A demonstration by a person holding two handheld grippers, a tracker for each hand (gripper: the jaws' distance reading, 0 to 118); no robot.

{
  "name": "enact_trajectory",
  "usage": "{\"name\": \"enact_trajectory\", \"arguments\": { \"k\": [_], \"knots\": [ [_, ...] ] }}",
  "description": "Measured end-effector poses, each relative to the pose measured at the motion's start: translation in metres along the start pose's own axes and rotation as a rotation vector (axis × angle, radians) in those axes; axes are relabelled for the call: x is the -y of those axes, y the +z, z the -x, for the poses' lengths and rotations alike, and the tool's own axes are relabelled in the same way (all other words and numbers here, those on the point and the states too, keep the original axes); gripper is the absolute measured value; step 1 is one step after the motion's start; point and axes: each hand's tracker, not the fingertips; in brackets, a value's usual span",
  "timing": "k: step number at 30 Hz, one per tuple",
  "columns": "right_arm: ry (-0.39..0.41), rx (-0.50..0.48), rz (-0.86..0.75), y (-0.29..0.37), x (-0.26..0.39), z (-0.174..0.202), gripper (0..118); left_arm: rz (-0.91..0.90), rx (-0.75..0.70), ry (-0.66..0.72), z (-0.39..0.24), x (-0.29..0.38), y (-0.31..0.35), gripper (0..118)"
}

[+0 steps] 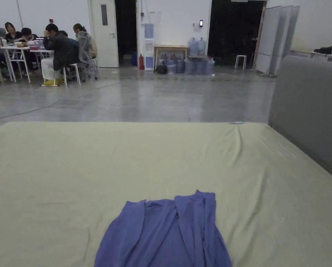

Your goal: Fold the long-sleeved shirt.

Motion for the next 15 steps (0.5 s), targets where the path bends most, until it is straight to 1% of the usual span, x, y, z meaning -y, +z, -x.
{"name": "enact_trajectory", "arguments": {
  "k": [1,2,3,5,6,7,8,9,10,11,12,13,14,15],
  "knots": [
    [0.008,-0.020,-0.044,0.016,0.001,0.003,86,-0.029,0.055,0.046,0.006,0.000,0.013,96],
    [0.044,-0.037,-0.115,0.037,0.003,0.008,95,-0.075,0.102,0.077,0.009,0.002,0.030,117],
    [0.074,-0.042,-0.173,0.055,0.004,0.012,95,-0.180,0.139,0.121,0.012,0.005,0.049,116],
    [0.132,-0.010,-0.256,0.079,0.010,0.020,95,-0.171,0.119,0.143,0.011,0.012,0.053,116],
    [0.156,0.018,-0.282,0.085,0.013,0.023,95,-0.154,0.110,0.129,0.008,0.016,0.054,116],
    [0.161,0.036,-0.285,0.089,0.016,0.024,95,-0.137,0.099,0.133,0.004,0.020,0.050,116],
    [0.183,0.038,-0.299,0.090,0.020,0.025,90,-0.102,0.096,0.124,-0.003,0.024,0.053,108],
    [0.205,0.059,-0.317,0.091,0.025,0.026,73,-0.071,0.094,0.099,-0.007,0.030,0.050,77],
    [0.219,0.078,-0.355,0.088,0.028,0.029,18,-0.077,0.078,0.104,-0.011,0.033,0.046,0],
    [0.232,0.100,-0.369,0.085,0.031,0.031,0,-0.073,0.030,0.124,-0.014,0.037,0.038,0],
    [0.238,0.110,-0.362,0.083,0.034,0.032,0,-0.068,0.016,0.144,-0.013,0.041,0.039,0],
    [0.228,0.094,-0.356,0.083,0.035,0.030,0,-0.069,0.044,0.136,-0.011,0.039,0.039,0],
    [0.239,0.058,-0.349,0.081,0.033,0.032,0,-0.049,0.095,0.163,-0.008,0.037,0.040,0],
    [0.236,0.033,-0.346,0.081,0.033,0.033,0,-0.052,0.112,0.198,-0.006,0.036,0.042,0]
  ]
}}
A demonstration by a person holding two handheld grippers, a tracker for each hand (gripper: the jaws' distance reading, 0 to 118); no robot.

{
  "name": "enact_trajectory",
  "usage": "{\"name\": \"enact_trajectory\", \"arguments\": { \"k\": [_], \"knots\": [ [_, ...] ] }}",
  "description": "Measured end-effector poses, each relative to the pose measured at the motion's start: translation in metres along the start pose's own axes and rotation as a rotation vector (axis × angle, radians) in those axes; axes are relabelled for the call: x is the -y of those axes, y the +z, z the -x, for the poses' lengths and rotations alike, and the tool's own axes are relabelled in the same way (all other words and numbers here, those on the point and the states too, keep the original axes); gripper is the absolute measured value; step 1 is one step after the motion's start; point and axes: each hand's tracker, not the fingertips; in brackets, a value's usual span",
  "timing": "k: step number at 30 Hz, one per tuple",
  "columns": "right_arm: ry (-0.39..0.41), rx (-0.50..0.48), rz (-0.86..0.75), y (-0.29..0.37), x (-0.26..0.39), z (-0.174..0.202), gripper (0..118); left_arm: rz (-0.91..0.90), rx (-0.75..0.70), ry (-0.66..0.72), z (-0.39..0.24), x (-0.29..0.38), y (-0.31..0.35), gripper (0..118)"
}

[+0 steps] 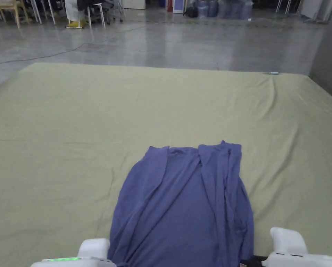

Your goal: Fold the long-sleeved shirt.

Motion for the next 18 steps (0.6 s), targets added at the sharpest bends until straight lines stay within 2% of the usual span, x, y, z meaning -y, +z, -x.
{"name": "enact_trajectory", "arguments": {
  "k": [2,3,4,5,6,7,9,10,11,12,13,15,18],
  "knots": [
    [0.012,0.004,-0.004,0.000,-0.002,0.003,0,-0.034,-0.020,0.009,-0.005,-0.004,-0.005,0],
    [0.033,0.010,-0.004,-0.001,-0.007,0.006,0,-0.043,-0.035,0.006,-0.006,-0.008,-0.005,31],
    [0.043,0.013,-0.007,-0.002,-0.009,0.007,0,-0.058,-0.078,-0.004,-0.007,-0.011,-0.006,99],
    [0.045,0.016,-0.010,-0.003,-0.011,0.007,0,-0.042,-0.115,-0.022,-0.011,-0.015,-0.015,117],
    [0.045,0.016,-0.009,-0.004,-0.014,0.006,0,-0.014,-0.129,-0.034,-0.010,-0.018,-0.024,114],
    [0.043,0.012,-0.004,-0.007,-0.019,0.006,0,-0.110,-0.069,-0.032,-0.007,-0.019,-0.025,114],
    [0.033,0.005,0.014,-0.016,-0.025,0.004,0,0.003,-0.088,0.004,-0.007,-0.026,-0.050,111],
    [0.035,0.007,0.025,-0.021,-0.030,0.003,0,0.045,-0.088,0.008,-0.007,-0.027,-0.062,96],
    [0.041,0.018,0.041,-0.029,-0.039,0.002,0,0.091,-0.091,-0.005,-0.007,-0.027,-0.075,61],
    [0.053,0.032,0.051,-0.036,-0.049,0.002,0,0.124,-0.091,-0.029,-0.008,-0.026,-0.084,14],
    [0.067,0.037,0.055,-0.043,-0.059,0.002,0,0.131,-0.090,-0.054,-0.021,-0.026,-0.078,1],
    [0.139,0.057,0.069,-0.062,-0.092,0.006,0,0.111,-0.112,-0.080,-0.029,-0.023,-0.074,1],
    [0.225,0.064,0.086,-0.103,-0.156,0.017,0,0.088,-0.015,-0.061,-0.016,-0.029,-0.075,1]
  ]
}}
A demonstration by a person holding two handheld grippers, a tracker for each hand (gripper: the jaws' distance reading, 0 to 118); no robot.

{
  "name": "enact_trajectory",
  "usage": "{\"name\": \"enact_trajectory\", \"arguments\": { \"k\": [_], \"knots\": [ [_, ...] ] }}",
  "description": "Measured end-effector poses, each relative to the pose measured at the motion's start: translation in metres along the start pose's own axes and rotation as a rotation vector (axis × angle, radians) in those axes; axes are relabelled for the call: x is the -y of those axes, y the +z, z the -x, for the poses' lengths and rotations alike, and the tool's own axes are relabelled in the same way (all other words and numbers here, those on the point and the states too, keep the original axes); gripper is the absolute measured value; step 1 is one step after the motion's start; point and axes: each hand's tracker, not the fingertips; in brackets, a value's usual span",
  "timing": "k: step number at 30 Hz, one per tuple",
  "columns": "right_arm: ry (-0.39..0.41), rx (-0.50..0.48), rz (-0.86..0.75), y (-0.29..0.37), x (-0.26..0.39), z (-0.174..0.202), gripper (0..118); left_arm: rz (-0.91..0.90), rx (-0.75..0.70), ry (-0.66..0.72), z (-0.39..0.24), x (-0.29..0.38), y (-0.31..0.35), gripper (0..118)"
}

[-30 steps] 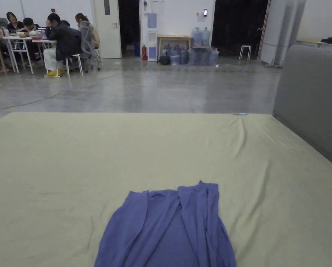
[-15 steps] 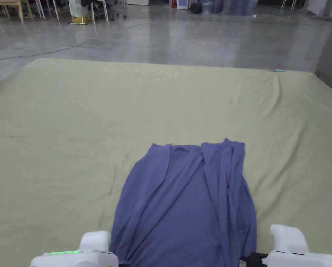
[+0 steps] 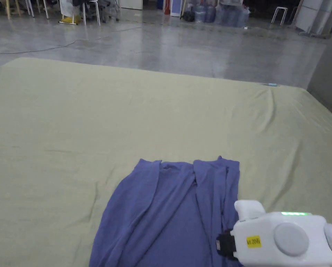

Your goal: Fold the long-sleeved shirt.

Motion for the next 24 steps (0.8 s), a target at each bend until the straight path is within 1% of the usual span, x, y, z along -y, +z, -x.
{"name": "enact_trajectory", "arguments": {
  "k": [1,2,3,4,5,6,7,8,9,11,12,13,14,15,16,17,18,19,20,21,22,23,24],
  "knots": [
    [0.026,-0.015,0.010,-0.012,-0.026,0.000,0,-0.003,-0.010,0.014,0.003,0.000,0.000,1],
    [0.050,-0.054,0.023,-0.028,-0.055,0.000,0,-0.010,-0.010,0.026,0.005,0.001,0.002,1],
    [0.071,-0.108,0.052,-0.046,-0.088,0.000,3,-0.026,-0.011,0.026,0.001,0.001,0.013,1],
    [0.080,-0.146,0.078,-0.064,-0.117,0.000,47,-0.035,-0.006,0.028,-0.001,0.000,0.017,1],
    [0.076,-0.129,0.123,-0.085,-0.148,0.000,89,-0.043,-0.001,0.027,-0.003,0.000,0.020,1],
    [0.041,-0.100,0.157,-0.108,-0.173,0.000,114,-0.053,0.006,0.025,-0.005,0.001,0.023,1],
    [0.021,-0.090,0.167,-0.127,-0.193,0.000,118,-0.038,0.019,0.029,-0.002,-0.002,0.019,1],
    [0.017,-0.053,0.159,-0.145,-0.216,0.000,118,-0.039,0.021,0.024,-0.002,-0.003,0.018,1],
    [-0.018,0.014,0.169,-0.164,-0.236,-0.001,118,-0.035,0.022,0.024,-0.002,-0.003,0.017,1],
    [-0.049,0.081,0.162,-0.192,-0.259,-0.002,117,-0.019,0.022,0.023,-0.002,-0.003,0.014,1],
    [-0.042,0.116,0.177,-0.205,-0.268,0.000,116,-0.008,0.026,0.025,-0.001,-0.003,0.012,1],
    [-0.021,0.137,0.189,-0.215,-0.274,0.002,113,-0.001,0.028,0.028,0.000,-0.004,0.012,1],
    [0.010,0.150,0.200,-0.224,-0.277,0.005,105,0.003,0.032,0.031,0.001,-0.004,0.012,1],
    [0.046,0.153,0.217,-0.233,-0.279,0.009,93,0.006,0.035,0.033,0.000,-0.005,0.014,1],
    [0.069,0.170,0.233,-0.242,-0.277,0.011,76,0.008,0.038,0.035,0.000,-0.005,0.015,1],
    [0.091,0.230,0.273,-0.250,-0.273,0.014,69,0.009,0.040,0.036,0.000,-0.006,0.015,1],
    [0.113,0.286,0.306,-0.259,-0.270,0.017,69,0.012,0.040,0.035,0.000,-0.006,0.015,1],
    [0.130,0.253,0.291,-0.261,-0.265,0.018,69,0.015,0.043,0.033,0.002,-0.005,0.014,1],
    [0.160,0.267,0.245,-0.258,-0.263,0.022,67,0.017,0.043,0.034,0.002,-0.005,0.014,1],
    [0.180,0.260,0.232,-0.257,-0.261,0.024,61,0.016,0.045,0.036,0.003,-0.006,0.015,1],
    [0.189,0.259,0.233,-0.255,-0.259,0.023,42,0.015,0.048,0.039,0.003,-0.006,0.016,1],
    [0.193,0.241,0.215,-0.248,-0.256,0.023,20,0.012,0.052,0.044,0.007,-0.004,0.012,1],
    [0.220,0.203,0.198,-0.243,-0.252,0.026,5,0.006,0.055,0.053,0.010,-0.004,0.012,1]
  ]
}}
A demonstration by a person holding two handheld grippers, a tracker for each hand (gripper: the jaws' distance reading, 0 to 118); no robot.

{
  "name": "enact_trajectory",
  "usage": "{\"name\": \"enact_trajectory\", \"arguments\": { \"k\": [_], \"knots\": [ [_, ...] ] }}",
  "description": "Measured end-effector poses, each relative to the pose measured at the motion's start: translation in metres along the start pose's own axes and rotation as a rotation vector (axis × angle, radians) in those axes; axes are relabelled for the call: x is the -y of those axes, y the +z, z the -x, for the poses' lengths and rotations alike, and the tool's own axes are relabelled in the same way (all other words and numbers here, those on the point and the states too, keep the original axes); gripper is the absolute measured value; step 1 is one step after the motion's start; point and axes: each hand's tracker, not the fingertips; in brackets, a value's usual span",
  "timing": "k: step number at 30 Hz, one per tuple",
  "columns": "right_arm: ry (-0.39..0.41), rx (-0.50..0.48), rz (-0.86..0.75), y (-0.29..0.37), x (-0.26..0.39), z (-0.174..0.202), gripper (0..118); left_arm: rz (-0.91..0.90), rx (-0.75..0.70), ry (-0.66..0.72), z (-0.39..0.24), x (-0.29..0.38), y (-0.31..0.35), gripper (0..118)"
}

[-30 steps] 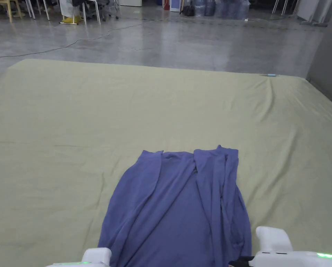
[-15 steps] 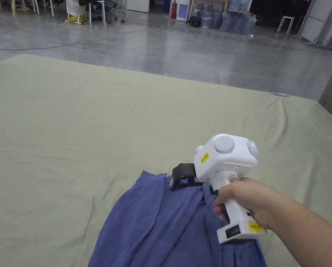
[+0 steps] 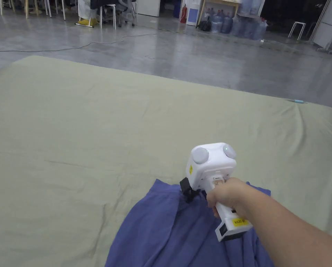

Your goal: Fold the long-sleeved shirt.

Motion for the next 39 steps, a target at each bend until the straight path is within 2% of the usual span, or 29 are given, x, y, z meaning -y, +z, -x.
{"name": "enact_trajectory", "arguments": {
  "k": [2,4,6,9,12,16,20,24,27,30,35,37,39],
  "knots": [
    [0.072,0.012,-0.006,0.011,0.010,0.006,5,-0.004,0.007,0.020,0.004,-0.001,0.000,1],
    [0.083,0.043,-0.047,0.031,0.024,0.001,5,-0.014,0.010,0.032,0.003,0.000,0.004,1],
    [0.006,-0.019,-0.133,0.068,0.034,-0.015,5,-0.036,0.026,0.051,0.006,-0.003,0.016,1],
    [-0.065,-0.052,-0.224,0.142,0.050,-0.051,5,-0.143,0.037,0.050,0.012,-0.015,0.053,1],
    [-0.076,-0.017,-0.333,0.226,0.076,-0.089,5,-0.257,-0.030,0.047,0.028,-0.045,0.095,1],
    [-0.106,0.017,-0.447,0.336,0.113,-0.129,5,-0.469,-0.084,0.129,0.040,-0.096,0.162,1],
    [-0.140,0.044,-0.555,0.434,0.150,-0.148,5,-0.666,0.016,0.167,0.029,-0.152,0.225,1],
    [-0.216,0.041,-0.610,0.505,0.170,-0.163,5,-0.788,0.016,0.127,0.002,-0.217,0.283,1],
    [-0.262,0.062,-0.647,0.540,0.161,-0.178,5,-0.879,-0.015,0.076,-0.027,-0.275,0.330,1],
    [-0.369,0.063,-0.693,0.564,0.137,-0.197,5,-0.918,-0.074,-0.025,-0.064,-0.333,0.380,1],
    [-0.421,0.118,-0.790,0.610,0.095,-0.213,5,-0.990,-0.226,-0.157,-0.100,-0.395,0.438,1],
    [-0.454,0.100,-0.812,0.630,0.082,-0.220,5,-0.971,-0.278,-0.139,-0.111,-0.412,0.456,1],
    [-0.470,0.094,-0.845,0.647,0.069,-0.222,5,-0.997,-0.229,-0.105,-0.113,-0.423,0.469,1]
  ]
}}
